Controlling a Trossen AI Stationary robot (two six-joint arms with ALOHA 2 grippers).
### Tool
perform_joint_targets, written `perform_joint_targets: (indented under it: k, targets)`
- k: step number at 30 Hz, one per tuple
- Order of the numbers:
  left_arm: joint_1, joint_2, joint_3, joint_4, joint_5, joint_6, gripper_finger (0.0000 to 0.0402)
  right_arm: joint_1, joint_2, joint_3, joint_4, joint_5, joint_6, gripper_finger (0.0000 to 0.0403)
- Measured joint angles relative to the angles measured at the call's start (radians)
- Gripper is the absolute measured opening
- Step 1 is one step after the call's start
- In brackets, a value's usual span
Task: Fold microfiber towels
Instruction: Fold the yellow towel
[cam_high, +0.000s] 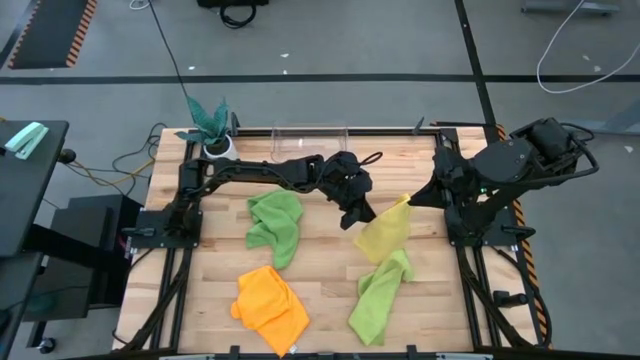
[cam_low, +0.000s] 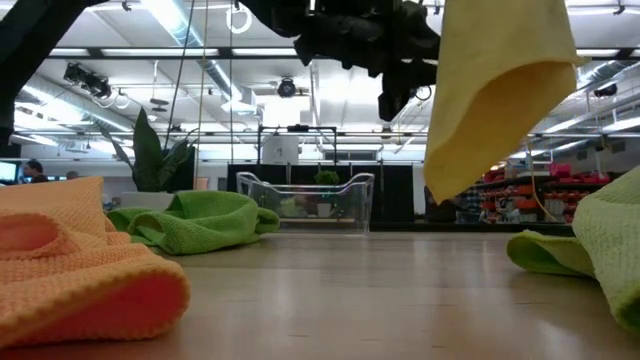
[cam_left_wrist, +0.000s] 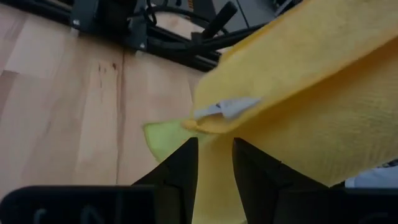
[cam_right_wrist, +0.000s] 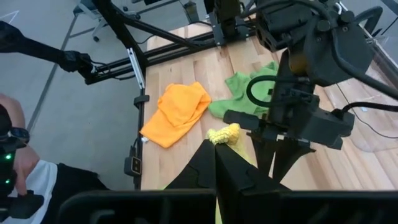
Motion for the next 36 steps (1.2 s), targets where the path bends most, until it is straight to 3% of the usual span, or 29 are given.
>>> perform_joint_targets:
  k: [6, 12, 19, 28, 36]
  targets:
    - [0.004, 0.000, 0.000, 0.064, -0.005, 0.000, 0.0091, 0.000, 0.000, 0.000, 0.006, 0.000, 0.000, 0.0000]
    - [0.005, 0.000, 0.000, 0.087, -0.007, 0.000, 0.0011, 0.002, 0.000, 0.000, 0.006, 0.000, 0.027, 0.0000]
    - [0.024, 0.000, 0.000, 0.085, -0.112, 0.001, 0.0006, 0.037, 0.000, 0.000, -0.011, 0.013, 0.098, 0.0000]
    - [0.077, 0.000, 0.000, 0.059, -0.115, 0.001, 0.0003, 0.111, 0.000, 0.000, -0.084, 0.104, 0.238, 0.0000]
    - [0.066, 0.000, 0.000, 0.058, 0.008, 0.015, 0.0029, 0.098, 0.000, 0.000, -0.119, 0.132, 0.249, 0.0000]
